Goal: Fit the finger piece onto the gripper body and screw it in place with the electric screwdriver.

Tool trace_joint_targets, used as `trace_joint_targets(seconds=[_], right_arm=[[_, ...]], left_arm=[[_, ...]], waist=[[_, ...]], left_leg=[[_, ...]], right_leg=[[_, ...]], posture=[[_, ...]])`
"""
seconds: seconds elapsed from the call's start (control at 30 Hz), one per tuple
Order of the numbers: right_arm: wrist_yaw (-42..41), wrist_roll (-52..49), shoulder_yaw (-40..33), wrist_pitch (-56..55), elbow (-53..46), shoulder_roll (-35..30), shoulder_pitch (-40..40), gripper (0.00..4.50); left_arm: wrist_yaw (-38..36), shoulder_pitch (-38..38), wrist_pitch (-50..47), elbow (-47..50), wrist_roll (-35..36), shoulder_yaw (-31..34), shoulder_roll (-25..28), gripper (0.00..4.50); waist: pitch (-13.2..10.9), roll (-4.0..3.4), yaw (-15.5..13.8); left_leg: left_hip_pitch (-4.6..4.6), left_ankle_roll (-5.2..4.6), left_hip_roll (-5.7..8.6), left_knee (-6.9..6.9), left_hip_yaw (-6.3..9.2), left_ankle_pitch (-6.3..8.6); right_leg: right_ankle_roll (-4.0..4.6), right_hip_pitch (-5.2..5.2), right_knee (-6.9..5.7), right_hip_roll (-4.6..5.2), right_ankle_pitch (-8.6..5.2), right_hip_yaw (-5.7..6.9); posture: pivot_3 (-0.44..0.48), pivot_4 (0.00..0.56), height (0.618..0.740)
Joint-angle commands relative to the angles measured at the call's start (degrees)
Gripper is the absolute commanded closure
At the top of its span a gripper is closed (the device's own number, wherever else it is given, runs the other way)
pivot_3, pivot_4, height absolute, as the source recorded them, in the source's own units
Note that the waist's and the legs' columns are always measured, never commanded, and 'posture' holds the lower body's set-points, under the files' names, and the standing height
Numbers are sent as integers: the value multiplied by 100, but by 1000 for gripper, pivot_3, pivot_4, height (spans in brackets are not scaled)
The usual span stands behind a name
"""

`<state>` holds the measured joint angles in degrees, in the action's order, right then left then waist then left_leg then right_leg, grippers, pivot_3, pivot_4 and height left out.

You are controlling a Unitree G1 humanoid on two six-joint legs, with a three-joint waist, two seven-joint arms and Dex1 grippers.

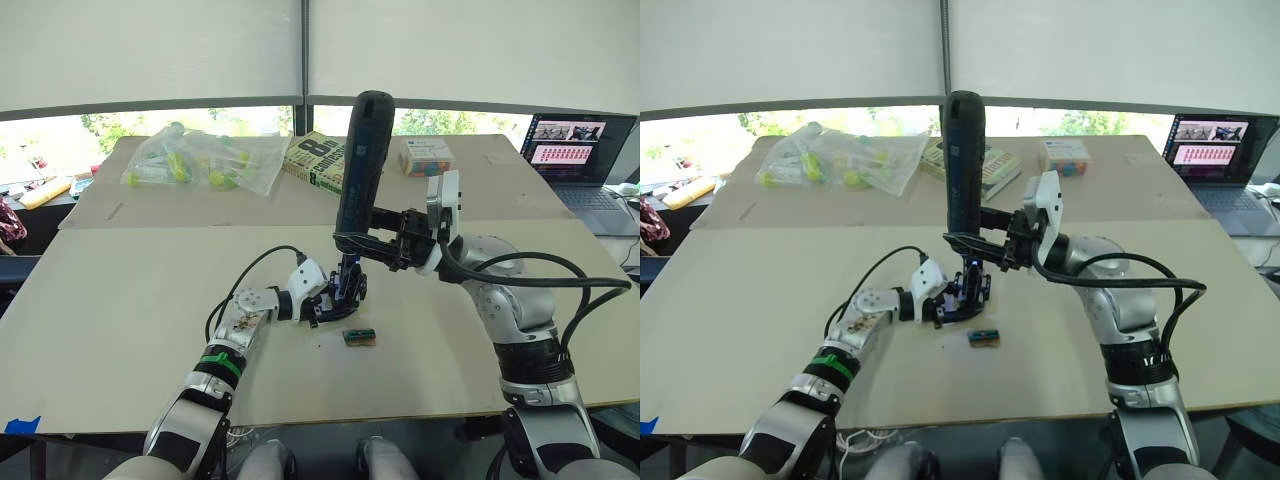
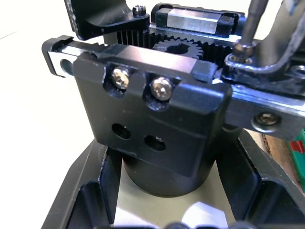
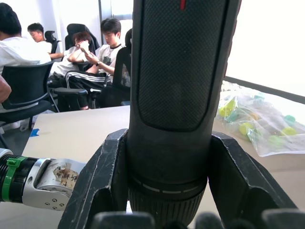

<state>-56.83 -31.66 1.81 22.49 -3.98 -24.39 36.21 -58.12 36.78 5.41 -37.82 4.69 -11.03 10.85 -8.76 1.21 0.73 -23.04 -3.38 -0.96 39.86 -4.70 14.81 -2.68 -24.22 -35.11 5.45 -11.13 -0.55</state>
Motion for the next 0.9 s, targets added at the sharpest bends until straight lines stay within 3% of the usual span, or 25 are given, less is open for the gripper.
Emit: trace_joint_targets(seconds=[0.03, 0.27, 0.43, 0.8, 0.9], right_arm=[[-104, 170, 216, 170, 172, -96, -40, 2550], [-362, -194, -53, 187, 69, -85, 509, 2550], [-340, -864, -660, 171, 46, 128, 1028, 2550], [-619, -1318, -1069, 254, -95, -7, 986, 2550], [-681, -1777, -1185, 724, -434, -293, 901, 2550]], left_arm=[[9, -78, 20, 36, 71, 77, 19, 2172], [95, -89, 40, -24, 26, 87, 29, 2172], [126, -82, 81, -115, 2, 101, 67, 2172], [-3, -59, 43, -143, 48, 106, 91, 2172], [-169, -60, 45, -92, 106, 159, 217, 794]], waist=[[0, 0, 1], [0, 0, 3], [-2, 0, 8], [-2, 0, 8], [-3, 1, 9]], left_leg=[[0, 0, 0, 0, 0, 0], [-9, 0, 0, 0, 0, 0], [-22, 0, 0, 0, 0, 0], [-19, 0, 0, -2, 1, 0], [-23, 0, -1, -4, 1, 0]], right_leg=[[0, 0, 0, 0, 0, 0], [2, -10, 1, 1, 1, 0], [5, -23, 0, 4, 4, 0], [6, -22, 0, 7, 4, 2], [6, -26, 2, 8, 4, 2]], posture=[[0, 150, 740], [0, 150, 740], [0, 150, 740], [0, 150, 740], [0, 150, 740]])
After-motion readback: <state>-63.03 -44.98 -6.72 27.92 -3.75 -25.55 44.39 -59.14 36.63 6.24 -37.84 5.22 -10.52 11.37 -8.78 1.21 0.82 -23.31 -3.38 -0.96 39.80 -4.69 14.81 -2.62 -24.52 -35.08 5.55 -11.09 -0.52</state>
